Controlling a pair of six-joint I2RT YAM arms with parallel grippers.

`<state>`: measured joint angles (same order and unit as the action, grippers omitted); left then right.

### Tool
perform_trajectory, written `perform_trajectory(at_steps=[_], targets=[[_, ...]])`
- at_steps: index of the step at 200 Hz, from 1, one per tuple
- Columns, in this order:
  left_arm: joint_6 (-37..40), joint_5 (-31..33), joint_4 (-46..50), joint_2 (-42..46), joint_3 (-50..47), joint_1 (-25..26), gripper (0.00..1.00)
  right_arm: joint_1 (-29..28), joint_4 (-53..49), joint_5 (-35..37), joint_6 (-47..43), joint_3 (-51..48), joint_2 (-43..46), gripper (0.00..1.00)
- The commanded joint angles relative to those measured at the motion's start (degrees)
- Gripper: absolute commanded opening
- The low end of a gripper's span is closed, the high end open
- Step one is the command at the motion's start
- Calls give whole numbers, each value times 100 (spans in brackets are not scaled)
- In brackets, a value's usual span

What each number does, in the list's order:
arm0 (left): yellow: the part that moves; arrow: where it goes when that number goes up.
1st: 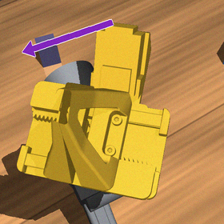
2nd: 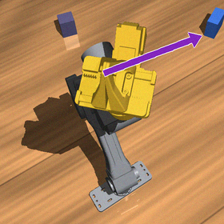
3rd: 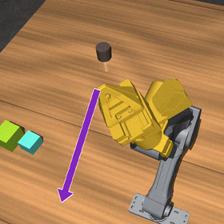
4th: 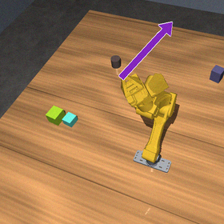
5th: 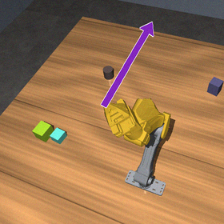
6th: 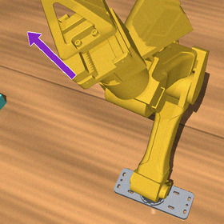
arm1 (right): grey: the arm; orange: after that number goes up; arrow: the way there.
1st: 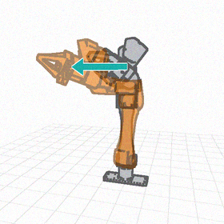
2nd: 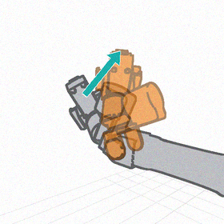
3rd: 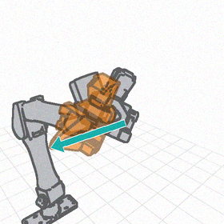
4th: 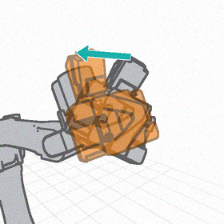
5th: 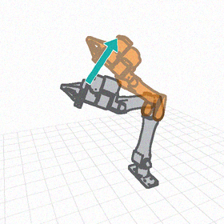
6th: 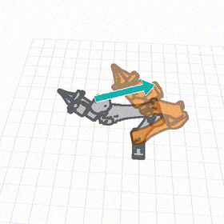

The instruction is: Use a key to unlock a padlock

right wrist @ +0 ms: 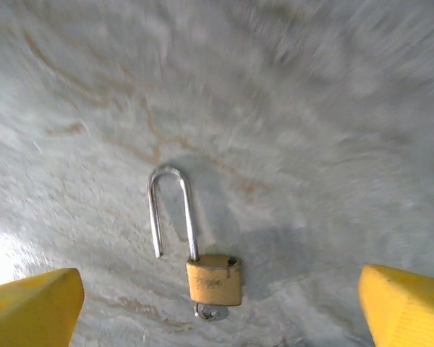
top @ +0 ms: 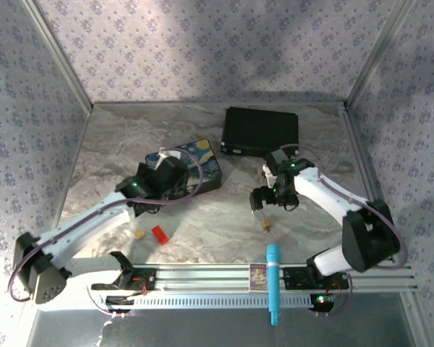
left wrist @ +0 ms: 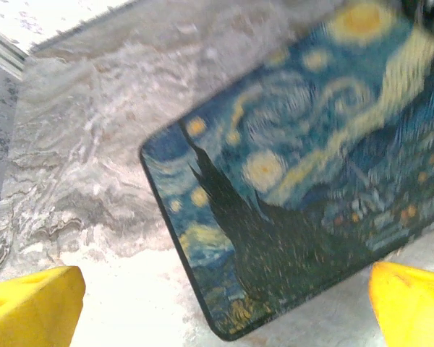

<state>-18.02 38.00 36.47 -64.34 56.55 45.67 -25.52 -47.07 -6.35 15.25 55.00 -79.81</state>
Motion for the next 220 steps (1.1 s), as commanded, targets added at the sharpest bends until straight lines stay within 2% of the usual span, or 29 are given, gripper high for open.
perform_trajectory(at_steps=[1, 26, 49, 71, 99, 127, 142, 171, 181, 195, 220], targets=[[-506, -53, -446, 413, -177, -537, 100, 82, 434, 1046, 375, -109, 708, 99], [-519, 42, -743, 492, -384, -1389, 100, 445, 1406, 1414, 289, -651, 1462, 99], [-277, 572, -1549, 677, -1009, -1973, 100, 1006, 2412, 1543, 312, -1365, 2009, 99], [136, 291, -2243, 1031, -1613, -2570, 100, 1510, 3111, 1874, 182, -2026, 2280, 99], [734, 782, -2964, 1047, -2166, -2824, 100, 1991, 3928, 2200, -423, -2534, 2309, 99], [483, 903, -3655, 535, -2664, -3127, 100, 2261, 5154, 2277, -1116, -3119, 2305, 99], [613, 883, -4192, 279, -2923, -3171, 100, 2376, 5899, 2342, -1143, -3482, 2281, 99], [484, -260, -5244, -91, -3470, -3827, 100, 2489, 7352, 2368, -1182, -4002, 1993, 99], [574, -487, -5375, -124, -3489, -3996, 100, 2525, 7366, 2253, -1215, -3938, 1855, 99], [886, -1110, -6174, -162, -3728, -4195, 100, 2521, 7885, 2086, -1326, -3999, 1665, 99], [814, -1887, -6790, -433, -3786, -4573, 100, 2545, 8527, 1958, -1456, -4038, 1301, 99]])
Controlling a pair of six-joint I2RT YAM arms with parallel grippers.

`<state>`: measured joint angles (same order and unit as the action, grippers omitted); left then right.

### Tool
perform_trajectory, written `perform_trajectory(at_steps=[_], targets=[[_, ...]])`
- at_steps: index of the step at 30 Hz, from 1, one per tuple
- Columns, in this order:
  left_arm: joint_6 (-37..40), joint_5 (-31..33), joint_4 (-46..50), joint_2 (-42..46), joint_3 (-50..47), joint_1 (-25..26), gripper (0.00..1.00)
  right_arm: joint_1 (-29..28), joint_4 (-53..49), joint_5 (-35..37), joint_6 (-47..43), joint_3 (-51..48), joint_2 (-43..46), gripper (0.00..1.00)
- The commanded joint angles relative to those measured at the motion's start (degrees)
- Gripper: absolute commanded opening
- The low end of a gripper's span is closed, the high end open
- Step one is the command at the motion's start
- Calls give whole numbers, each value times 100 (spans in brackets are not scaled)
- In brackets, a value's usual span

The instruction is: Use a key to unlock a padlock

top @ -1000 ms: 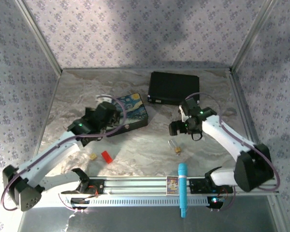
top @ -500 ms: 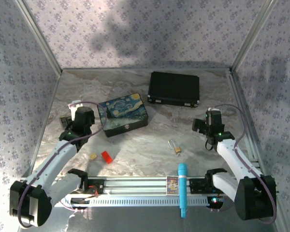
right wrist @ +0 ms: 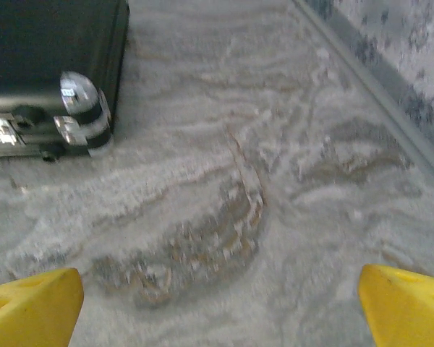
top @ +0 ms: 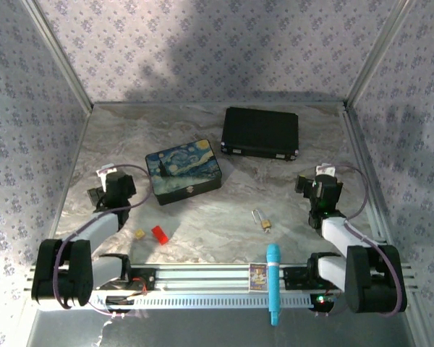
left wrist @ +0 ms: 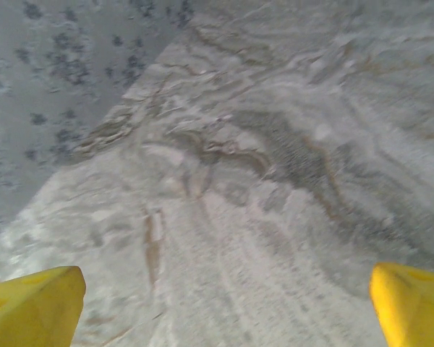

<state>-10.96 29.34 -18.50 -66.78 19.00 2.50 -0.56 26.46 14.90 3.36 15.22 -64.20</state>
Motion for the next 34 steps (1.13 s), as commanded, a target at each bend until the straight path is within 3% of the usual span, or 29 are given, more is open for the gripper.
perform_trajectory(at_steps=[1, 3, 6, 9, 12, 14, 15, 34], targets=[[105, -1033, -1334, -200, -38, -253, 100, 52, 1198, -191, -292, -57, -277, 99], [144, -1168, -1864, -440, -84, -266, 100, 119, 1423, -436, -368, -10, -515, 99], [252, -1458, -1545, -859, 358, -277, 100, 220, 1529, -763, -383, 187, -883, 99], [520, -1627, -1834, -1196, 511, -284, 100, 344, 2025, -1153, -318, 279, -1418, 99], [618, -2007, -2858, -1884, 342, -387, 100, 326, 2705, -1341, -392, 363, -2313, 97], [881, -2152, -3274, -2233, 336, -255, 100, 241, 1672, -1444, -569, 795, -2222, 99], [863, -2146, -2812, -2101, 442, -243, 100, 261, 1937, -1488, -518, 744, -2306, 99], [874, -2108, -2896, -2113, 428, -223, 100, 258, 1863, -1379, -511, 771, -2281, 99]])
